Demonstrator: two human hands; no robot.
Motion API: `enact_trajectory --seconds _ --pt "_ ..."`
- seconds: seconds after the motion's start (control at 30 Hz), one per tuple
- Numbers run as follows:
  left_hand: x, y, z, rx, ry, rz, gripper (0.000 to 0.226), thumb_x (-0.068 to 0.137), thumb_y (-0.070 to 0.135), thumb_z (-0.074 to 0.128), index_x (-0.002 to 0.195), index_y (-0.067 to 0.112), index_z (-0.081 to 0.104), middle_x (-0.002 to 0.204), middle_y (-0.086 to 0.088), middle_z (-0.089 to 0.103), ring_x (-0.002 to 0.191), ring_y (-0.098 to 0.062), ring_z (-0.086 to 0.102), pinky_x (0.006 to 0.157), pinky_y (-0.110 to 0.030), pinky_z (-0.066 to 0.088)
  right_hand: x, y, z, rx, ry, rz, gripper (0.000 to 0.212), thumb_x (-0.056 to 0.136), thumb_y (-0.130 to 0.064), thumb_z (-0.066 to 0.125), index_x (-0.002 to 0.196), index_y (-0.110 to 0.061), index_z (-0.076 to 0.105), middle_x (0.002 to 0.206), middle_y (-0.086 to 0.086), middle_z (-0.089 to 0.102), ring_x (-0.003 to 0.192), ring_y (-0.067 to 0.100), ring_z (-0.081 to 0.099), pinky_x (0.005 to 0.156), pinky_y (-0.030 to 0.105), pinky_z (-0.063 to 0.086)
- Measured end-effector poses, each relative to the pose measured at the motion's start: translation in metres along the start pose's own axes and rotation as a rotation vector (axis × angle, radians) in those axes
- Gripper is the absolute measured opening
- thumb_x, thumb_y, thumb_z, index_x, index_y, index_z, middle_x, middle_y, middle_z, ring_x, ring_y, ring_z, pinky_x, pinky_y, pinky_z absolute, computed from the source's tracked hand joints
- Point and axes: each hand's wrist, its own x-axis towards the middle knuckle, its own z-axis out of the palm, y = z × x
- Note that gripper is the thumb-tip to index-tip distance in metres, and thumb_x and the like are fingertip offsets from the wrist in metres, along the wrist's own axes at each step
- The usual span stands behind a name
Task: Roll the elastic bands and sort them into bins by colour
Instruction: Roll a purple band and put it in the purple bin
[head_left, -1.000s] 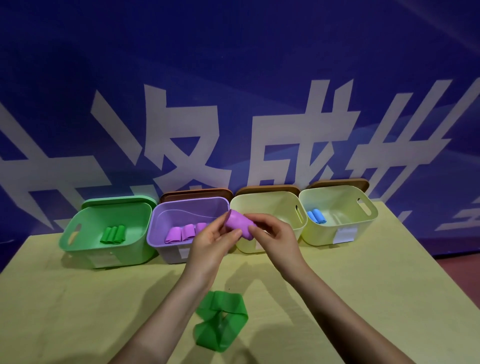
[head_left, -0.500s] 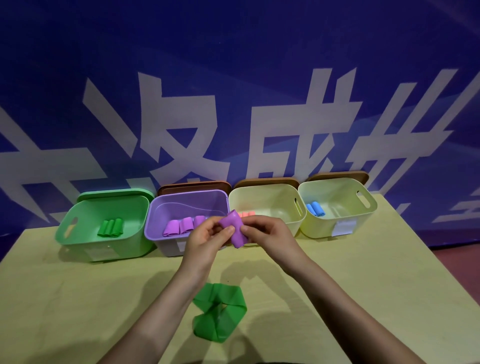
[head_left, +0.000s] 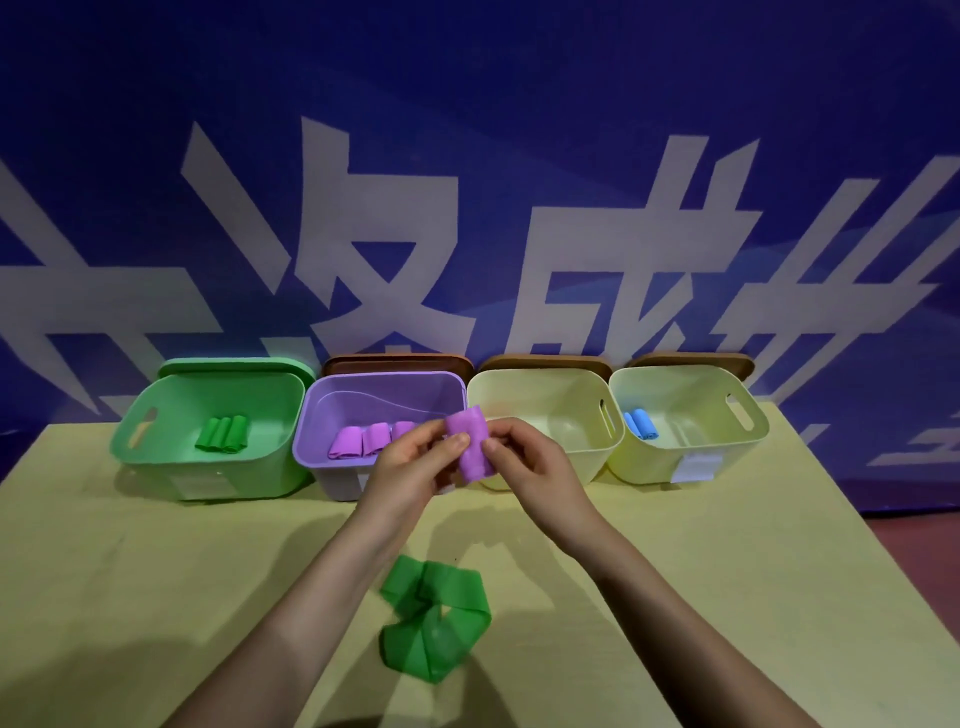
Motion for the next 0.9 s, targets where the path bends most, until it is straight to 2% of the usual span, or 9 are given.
enact_trajectory --seconds 0.07,0.2,0.33,0.43,0.5,0.57,0.67,0.77,0.9 --pt "0.009 0.001 -0.007 -0.042 0.027 -0.069 0.017 0.089 0.004 0.056 0.101 0.004 0.068 0.094 -0.014 0.071 0.086 -0.021 0.066 0.078 -0.027 0.055 0.011 0.0 -0.002 0.03 -0.055 0.077 0.016 0.094 -0.007 0.056 0.106 0.0 0.065 0.094 0.017 0.067 0.078 0.011 0.06 0.071 0.021 0.051" --pt "0.03 0.002 -0.023 -0.009 0.048 -0.145 0.021 0.089 0.007 0.059 0.106 -0.001 0.067 0.104 -0.023 0.07 0.094 -0.028 0.066 0.09 -0.035 0.052 0.036 0.004 0.002 0.091 -0.133 0.225 0.012 0.088 -0.006 0.065 0.1 -0.004 0.066 0.086 0.013 0.069 0.075 0.015 0.063 0.069 0.021 0.051" --pt "0.059 0.013 -0.045 -0.033 0.15 -0.164 0.017 0.095 0.017 0.054 0.098 0.006 0.067 0.086 -0.011 0.072 0.075 -0.021 0.067 0.066 -0.026 0.054 0.082 0.019 0.019 0.06 -0.085 0.336 0.004 0.088 0.0 0.063 0.09 -0.002 0.064 0.081 0.015 0.066 0.07 0.016 0.062 0.07 0.023 0.053" --pt "0.091 0.019 -0.085 0.177 0.306 -0.102 0.018 0.095 0.022 0.056 0.107 0.011 0.064 0.098 -0.007 0.069 0.087 -0.019 0.064 0.073 -0.027 0.05 0.133 0.046 0.039 -0.163 -0.015 0.467 0.015 0.087 -0.008 0.064 0.073 -0.009 0.063 0.078 0.015 0.067 0.076 0.029 0.066 0.08 0.037 0.056" --pt "0.113 0.015 -0.119 0.411 0.444 -0.024 0.018 0.094 0.019 0.057 0.108 0.011 0.066 0.106 -0.008 0.067 0.098 -0.022 0.062 0.081 -0.029 0.046 0.162 0.061 0.054 -0.538 -0.072 0.451 0.024 0.089 -0.019 0.06 0.065 -0.014 0.059 0.083 0.015 0.069 0.081 0.032 0.066 0.074 0.036 0.051" --pt "0.129 0.007 -0.154 0.67 0.557 -0.003 0.023 0.093 0.016 0.058 0.112 0.006 0.066 0.113 -0.012 0.066 0.103 -0.024 0.059 0.086 -0.029 0.043 0.182 0.069 0.07 -0.806 -0.146 0.436 0.029 0.095 -0.028 0.049 0.082 -0.008 0.066 0.096 0.017 0.068 0.09 0.032 0.063 0.07 0.027 0.041" --pt "0.142 -0.011 -0.195 0.95 0.636 -0.084 0.034 0.089 0.017 0.059 0.121 0.007 0.061 0.118 -0.021 0.061 0.111 -0.036 0.055 0.094 -0.04 0.044 0.202 0.091 0.085 -0.9 -0.243 0.515 0.033 0.1 -0.024 0.042 0.114 -0.003 0.063 0.117 0.015 0.063 0.112 0.032 0.058 0.09 0.032 0.044" --pt "0.142 -0.023 -0.211 0.997 0.641 -0.119 0.037 0.091 0.018 0.057 0.127 0.009 0.057 0.121 -0.02 0.057 0.113 -0.036 0.052 0.093 -0.041 0.043 0.214 0.118 0.092 -0.798 -0.181 0.681 0.03 0.095 -0.017 0.05 0.118 -0.004 0.063 0.122 0.014 0.063 0.114 0.029 0.058 0.09 0.029 0.045" --pt "0.146 -0.031 -0.213 1.057 0.621 -0.063 0.035 0.095 0.019 0.048 0.129 0.011 0.053 0.124 -0.015 0.055 0.114 -0.033 0.051 0.087 -0.042 0.045 0.22 0.139 0.1 -0.676 -0.108 0.772 0.032 0.095 -0.015 0.049 0.12 0.0 0.061 0.123 0.018 0.062 0.115 0.03 0.057 0.088 0.029 0.045"
